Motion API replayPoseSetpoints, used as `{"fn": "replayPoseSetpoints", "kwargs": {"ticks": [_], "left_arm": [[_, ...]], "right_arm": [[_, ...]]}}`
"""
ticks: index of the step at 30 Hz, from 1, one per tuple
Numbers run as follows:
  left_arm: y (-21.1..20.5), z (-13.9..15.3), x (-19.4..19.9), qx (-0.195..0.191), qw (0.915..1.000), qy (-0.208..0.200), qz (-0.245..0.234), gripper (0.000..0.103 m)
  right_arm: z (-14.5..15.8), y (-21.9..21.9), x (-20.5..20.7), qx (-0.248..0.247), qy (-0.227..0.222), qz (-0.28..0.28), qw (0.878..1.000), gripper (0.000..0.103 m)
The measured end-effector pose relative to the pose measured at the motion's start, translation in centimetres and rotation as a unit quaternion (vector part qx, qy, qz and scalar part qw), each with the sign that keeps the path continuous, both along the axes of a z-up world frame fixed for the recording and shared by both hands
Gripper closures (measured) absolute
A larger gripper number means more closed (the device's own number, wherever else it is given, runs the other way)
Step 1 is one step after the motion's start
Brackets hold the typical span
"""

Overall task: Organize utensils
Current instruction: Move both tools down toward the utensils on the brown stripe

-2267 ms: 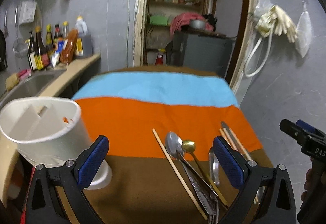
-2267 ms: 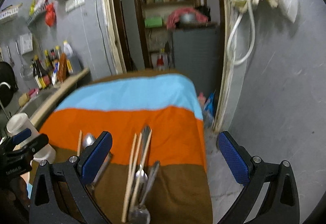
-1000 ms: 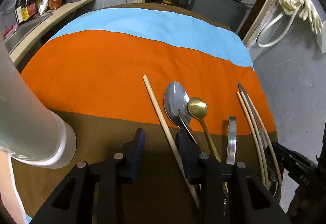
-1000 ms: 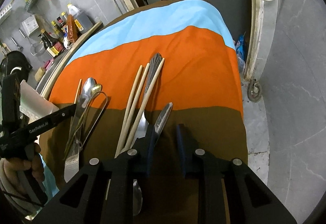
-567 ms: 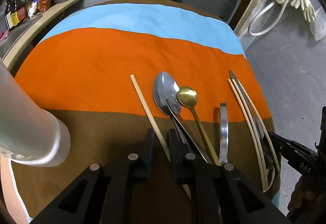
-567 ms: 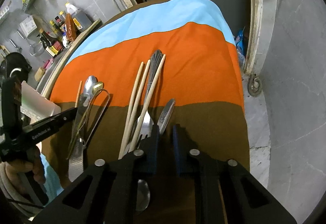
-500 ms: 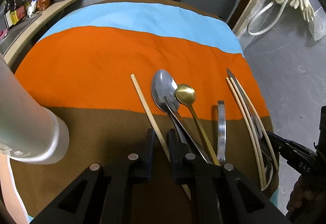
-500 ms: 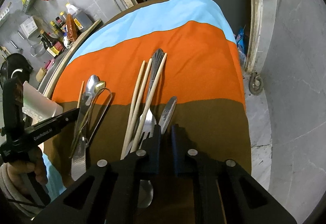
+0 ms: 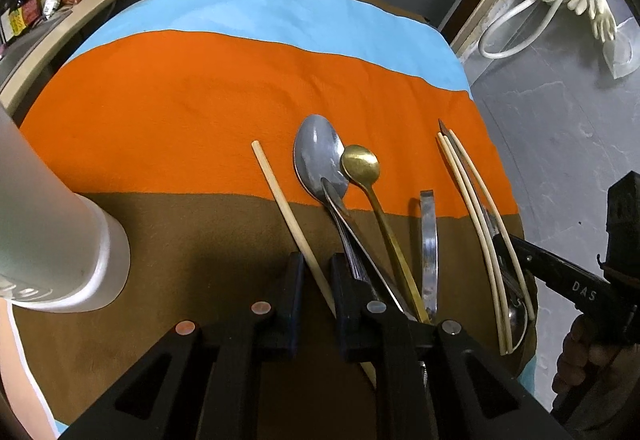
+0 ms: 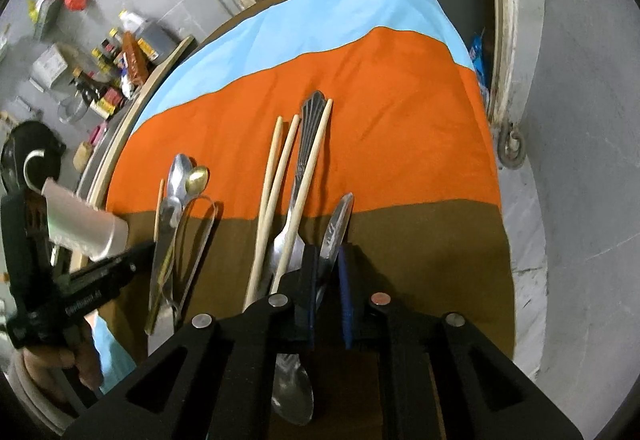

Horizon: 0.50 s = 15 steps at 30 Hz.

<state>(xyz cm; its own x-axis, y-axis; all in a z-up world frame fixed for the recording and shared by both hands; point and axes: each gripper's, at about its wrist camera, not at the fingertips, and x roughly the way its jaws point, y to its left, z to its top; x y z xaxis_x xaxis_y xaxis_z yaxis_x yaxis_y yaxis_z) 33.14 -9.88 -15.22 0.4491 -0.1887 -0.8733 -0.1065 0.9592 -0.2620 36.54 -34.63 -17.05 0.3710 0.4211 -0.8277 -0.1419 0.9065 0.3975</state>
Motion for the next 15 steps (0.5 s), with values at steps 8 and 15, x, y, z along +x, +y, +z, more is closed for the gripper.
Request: {"fn": "replayPoseSetpoints", "kwargs": {"ticks": [8, 15], "left_arm": [[-0.1, 0.4, -0.4, -0.008, 1.0, 0.004, 0.003, 0.09], [1.0, -0.1, -1.3, -0.048, 0.9982, 0.033, -0.011, 0.09]], "right_arm": [[0.7, 0.9, -0.7, -0.012, -0.005, 0.011, 1.0, 0.101], [1.0, 0.4, -1.5, -0.011, 0.013, 0.018, 1.0, 0.101]]}}
